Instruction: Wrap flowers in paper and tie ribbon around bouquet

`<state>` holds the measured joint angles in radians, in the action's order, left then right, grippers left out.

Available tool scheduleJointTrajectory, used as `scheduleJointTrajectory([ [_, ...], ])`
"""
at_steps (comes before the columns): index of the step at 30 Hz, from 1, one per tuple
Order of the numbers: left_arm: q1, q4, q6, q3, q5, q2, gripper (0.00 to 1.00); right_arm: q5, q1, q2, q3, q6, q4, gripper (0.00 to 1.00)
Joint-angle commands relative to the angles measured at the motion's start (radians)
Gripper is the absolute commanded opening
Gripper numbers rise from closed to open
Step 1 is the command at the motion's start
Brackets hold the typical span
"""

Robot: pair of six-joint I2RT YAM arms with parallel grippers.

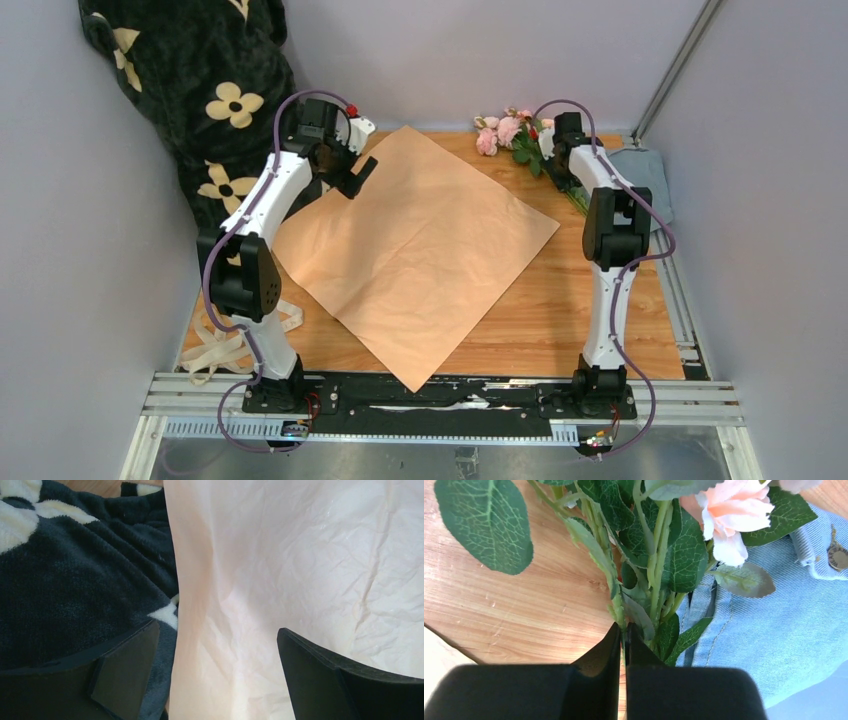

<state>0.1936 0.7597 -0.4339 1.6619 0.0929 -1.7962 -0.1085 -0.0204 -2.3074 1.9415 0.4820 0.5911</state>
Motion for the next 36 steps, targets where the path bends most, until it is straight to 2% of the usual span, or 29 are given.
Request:
scheduleJointTrajectory([
  [1,0.004,0.018,0.004,-0.010,0.032,0.032,0.99,-0.028,-0.024,0.024,0.023,0.016,0.024,0.00],
  [6,0.004,0.023,0.006,-0.017,0.042,0.046,0.99,0.017,-0.032,0.177,-0.016,-0.019,0.042,0.00],
  [9,0.004,0.023,0.010,-0.025,0.056,0.061,0.99,0.125,-0.030,0.284,-0.058,-0.058,0.034,0.00],
  [15,0.004,0.023,0.012,-0.043,0.075,0.099,0.99,0.223,0.009,0.436,-0.104,-0.238,0.015,0.00],
  [18,0.004,0.024,0.005,-0.057,0.079,0.123,0.99,0.388,0.056,0.522,-0.146,-0.356,0.007,0.00],
  [21,0.004,0.028,-0.007,-0.067,0.085,0.147,0.99,0.536,0.080,0.632,-0.229,-0.470,-0.083,0.00],
  [23,0.004,0.029,-0.012,-0.076,0.082,0.162,0.99,0.499,0.083,0.708,-0.279,-0.525,-0.144,0.00],
  [24,0.004,0.030,-0.014,-0.082,0.080,0.169,0.99,0.395,0.077,0.749,-0.294,-0.550,-0.159,0.00],
  [25,0.004,0.030,-0.020,-0.086,0.077,0.178,0.99,0.140,0.056,0.797,-0.301,-0.555,-0.149,0.00],
  [27,0.004,0.030,-0.028,-0.101,0.074,0.189,0.99,-0.099,0.027,0.865,-0.342,-0.496,-0.190,0.00],
  [29,0.004,0.030,-0.036,-0.111,0.072,0.201,1.00,-0.218,-0.007,0.970,-0.435,-0.441,-0.317,0.00],
  [32,0.004,0.030,-0.034,-0.112,0.072,0.206,1.00,-0.104,-0.008,1.161,-0.616,-0.374,-0.636,0.00],
  [35,0.004,0.030,-0.023,-0.104,0.086,0.206,1.00,0.048,-0.006,1.271,-0.762,-0.331,-0.842,0.00],
  [36,0.004,0.030,-0.019,-0.104,0.091,0.208,1.00,0.080,-0.005,1.288,-0.765,-0.331,-0.849,0.00],
])
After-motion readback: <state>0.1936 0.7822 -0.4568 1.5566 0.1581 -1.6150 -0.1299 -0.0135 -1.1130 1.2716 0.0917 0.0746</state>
